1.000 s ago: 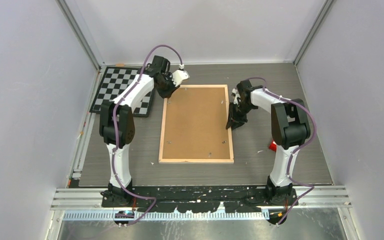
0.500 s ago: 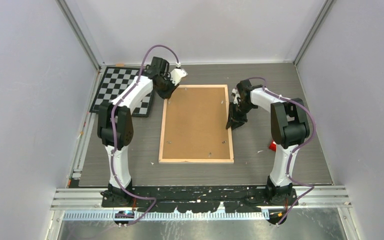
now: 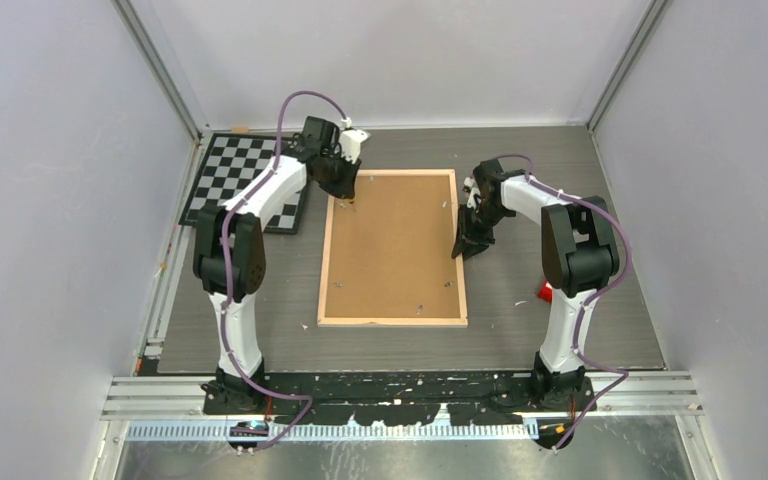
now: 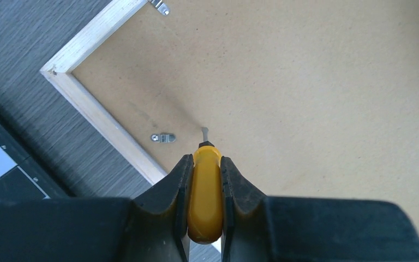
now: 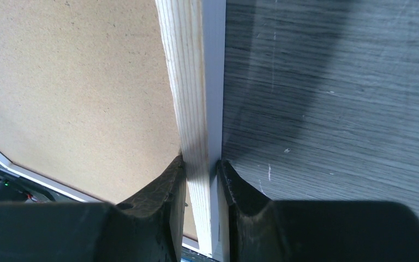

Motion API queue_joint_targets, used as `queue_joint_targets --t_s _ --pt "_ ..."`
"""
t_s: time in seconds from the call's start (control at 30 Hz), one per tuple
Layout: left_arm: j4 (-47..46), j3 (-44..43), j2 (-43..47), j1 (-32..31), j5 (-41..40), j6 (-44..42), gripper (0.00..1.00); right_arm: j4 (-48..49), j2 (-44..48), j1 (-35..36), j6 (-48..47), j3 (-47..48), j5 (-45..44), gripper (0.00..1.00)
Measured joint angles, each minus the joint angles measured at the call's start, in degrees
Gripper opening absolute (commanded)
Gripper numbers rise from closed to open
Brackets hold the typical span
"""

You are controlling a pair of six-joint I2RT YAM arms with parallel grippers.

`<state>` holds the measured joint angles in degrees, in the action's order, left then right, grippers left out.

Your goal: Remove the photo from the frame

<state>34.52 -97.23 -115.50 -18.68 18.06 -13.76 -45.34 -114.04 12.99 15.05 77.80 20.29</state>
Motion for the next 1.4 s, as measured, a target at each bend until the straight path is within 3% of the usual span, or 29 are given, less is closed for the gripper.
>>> queue_joint_targets --t_s 0.23,0.67,0.97,1.4 --pt "-0.87 0.22 -0.11 -0.13 1.27 4.11 0.00 -0.09 0.00 0.00 -0.13 0.07 -0.04 0.00" --pt "-0.31 6.75 5.38 1.64 -0.26 2.60 0.00 -0.17 0.00 0.00 -0.15 0.11 -0.09 0.00" --pt "-7.17 11.98 7.50 2.73 -0.96 4.13 0.00 -0.31 -0.02 0.00 -0.31 0.22 -0.28 0.01" --pt "-11.13 12.41 7.08 4.55 -3.10 4.61 0.00 -0.81 -0.39 0.00 -0.35 0.70 -0.33 0.01"
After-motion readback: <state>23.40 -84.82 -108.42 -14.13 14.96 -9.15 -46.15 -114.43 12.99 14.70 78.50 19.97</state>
